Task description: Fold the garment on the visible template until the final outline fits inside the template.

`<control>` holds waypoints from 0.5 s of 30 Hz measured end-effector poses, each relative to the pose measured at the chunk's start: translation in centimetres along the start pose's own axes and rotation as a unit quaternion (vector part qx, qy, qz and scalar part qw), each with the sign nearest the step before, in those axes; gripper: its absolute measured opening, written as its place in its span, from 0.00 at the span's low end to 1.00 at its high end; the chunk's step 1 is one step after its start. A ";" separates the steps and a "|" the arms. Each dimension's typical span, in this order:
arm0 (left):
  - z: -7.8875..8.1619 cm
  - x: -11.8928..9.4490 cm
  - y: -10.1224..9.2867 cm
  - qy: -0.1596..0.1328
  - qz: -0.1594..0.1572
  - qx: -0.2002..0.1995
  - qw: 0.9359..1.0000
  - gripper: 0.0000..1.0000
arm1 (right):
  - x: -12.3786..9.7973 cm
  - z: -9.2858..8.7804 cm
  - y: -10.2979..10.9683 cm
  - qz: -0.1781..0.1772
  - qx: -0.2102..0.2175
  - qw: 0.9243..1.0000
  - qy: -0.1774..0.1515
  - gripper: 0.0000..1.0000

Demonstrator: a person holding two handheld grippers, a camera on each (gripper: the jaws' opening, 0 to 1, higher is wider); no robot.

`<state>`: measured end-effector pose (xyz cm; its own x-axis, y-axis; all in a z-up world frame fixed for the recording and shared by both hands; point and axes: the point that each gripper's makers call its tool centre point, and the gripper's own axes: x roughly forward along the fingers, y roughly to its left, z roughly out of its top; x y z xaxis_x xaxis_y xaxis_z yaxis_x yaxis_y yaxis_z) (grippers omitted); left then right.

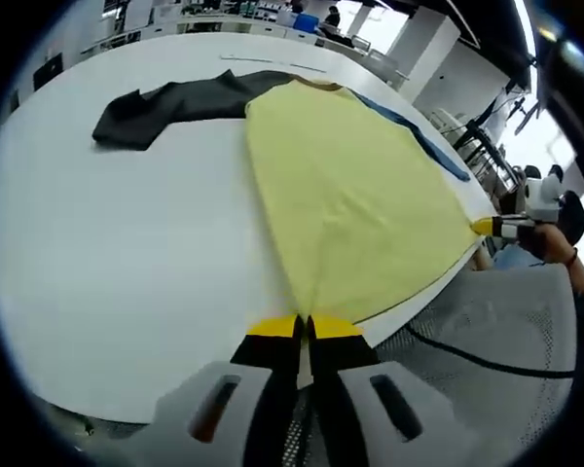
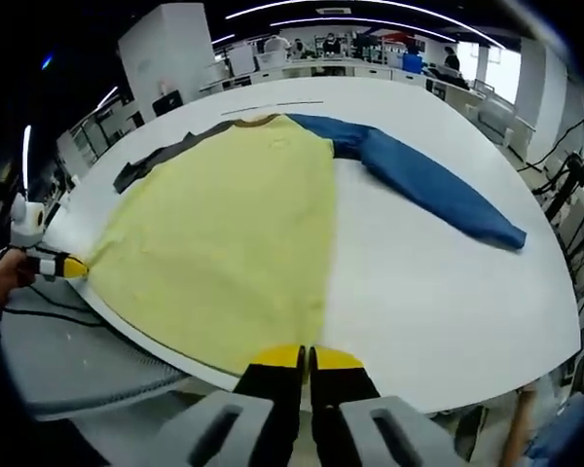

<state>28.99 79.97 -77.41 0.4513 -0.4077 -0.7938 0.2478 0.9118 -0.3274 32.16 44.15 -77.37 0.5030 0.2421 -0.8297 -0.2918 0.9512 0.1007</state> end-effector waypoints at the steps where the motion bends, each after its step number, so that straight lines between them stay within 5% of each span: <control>1: 0.0 0.0 0.0 0.002 0.000 0.001 1.000 0.00 | 0.0 0.0 0.0 0.000 0.000 1.000 0.000 0.00; 7: 0.0 0.1 0.2 0.009 0.004 0.022 1.000 0.05 | 0.2 0.2 0.2 0.006 -0.017 1.000 -0.001 0.09; 15: 2.8 -0.4 0.8 -0.033 0.015 0.066 0.997 0.37 | -0.2 1.7 0.2 0.018 -0.032 0.999 -0.010 0.40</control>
<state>31.40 80.72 -75.89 0.5142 -0.3859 -0.7660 0.3417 0.9113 -0.2298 33.39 44.60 -76.28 0.5073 0.2806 -0.8148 -0.3611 0.9277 0.0947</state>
